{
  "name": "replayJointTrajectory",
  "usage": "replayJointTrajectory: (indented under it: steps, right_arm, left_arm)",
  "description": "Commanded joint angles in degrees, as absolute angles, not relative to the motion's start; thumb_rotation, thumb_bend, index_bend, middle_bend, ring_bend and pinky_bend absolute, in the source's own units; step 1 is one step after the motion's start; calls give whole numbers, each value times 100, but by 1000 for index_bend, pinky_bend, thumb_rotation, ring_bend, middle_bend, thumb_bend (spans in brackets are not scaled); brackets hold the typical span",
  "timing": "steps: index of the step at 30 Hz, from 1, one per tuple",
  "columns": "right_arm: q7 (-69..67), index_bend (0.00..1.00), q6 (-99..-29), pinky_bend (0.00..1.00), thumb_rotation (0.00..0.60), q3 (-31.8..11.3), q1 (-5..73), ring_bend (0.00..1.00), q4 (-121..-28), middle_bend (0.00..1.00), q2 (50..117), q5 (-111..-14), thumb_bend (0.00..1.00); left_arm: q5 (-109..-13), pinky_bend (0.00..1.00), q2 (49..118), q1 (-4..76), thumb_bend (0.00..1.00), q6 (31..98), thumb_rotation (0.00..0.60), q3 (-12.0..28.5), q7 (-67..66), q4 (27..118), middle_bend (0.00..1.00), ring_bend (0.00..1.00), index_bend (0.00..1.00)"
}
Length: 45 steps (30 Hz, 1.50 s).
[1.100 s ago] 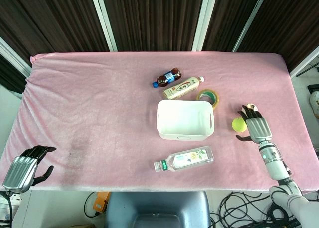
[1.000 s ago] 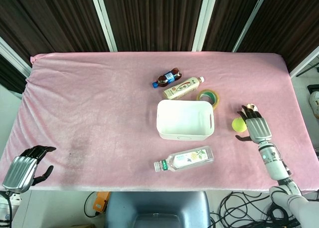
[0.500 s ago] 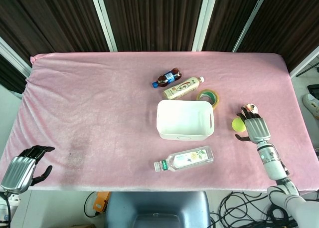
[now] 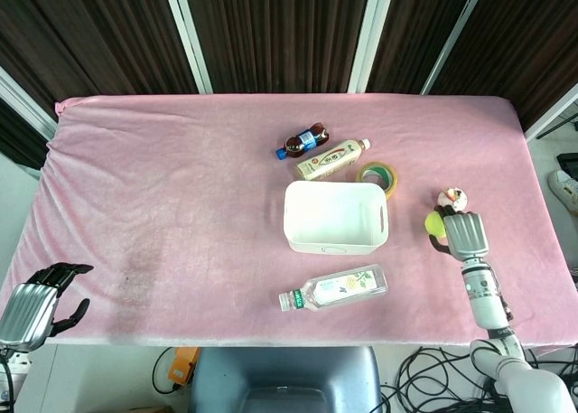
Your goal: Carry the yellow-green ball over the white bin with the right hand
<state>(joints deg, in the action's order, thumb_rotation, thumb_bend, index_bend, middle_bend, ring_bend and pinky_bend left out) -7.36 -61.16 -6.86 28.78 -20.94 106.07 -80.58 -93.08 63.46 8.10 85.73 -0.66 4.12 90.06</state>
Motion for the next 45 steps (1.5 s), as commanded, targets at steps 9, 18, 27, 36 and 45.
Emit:
replayJointTrajectory:
  steps: [9, 18, 27, 36, 45]
  right_arm:
    - [-1092, 877, -9423, 725, 600, -962, 2798, 631, -3654, 550, 10502, -8576, 929]
    - [413, 850, -8394, 712, 600, -955, 3242, 620, -5548, 550, 9909, -8578, 929]
    - [471, 469, -6587, 373, 600, -1059, 3623, 229, -6267, 324, 9665, -7867, 674]
    - [312, 149, -6767, 145, 600, -756, 3222, 0, -7222, 74, 8937, -8029, 402]
    - [406, 123, -7907, 133, 600, 42, 1938, 0, -8996, 65, 7384, -8337, 402]
  left_arm:
    - [-9345, 381, 6361, 808, 360, 8577, 600, -74, 345, 9014, 351, 276, 302]
    - [-9352, 381, 6363, 812, 359, 8549, 600, -84, 286, 9032, 351, 276, 302]
    - [-9266, 381, 6331, 788, 360, 8572, 600, -48, 442, 9007, 351, 276, 303]
    - [-9308, 381, 6328, 781, 360, 8605, 600, -51, 455, 8993, 352, 276, 304]
    - [-9307, 381, 6341, 812, 359, 8528, 600, -59, 374, 9011, 352, 276, 305]
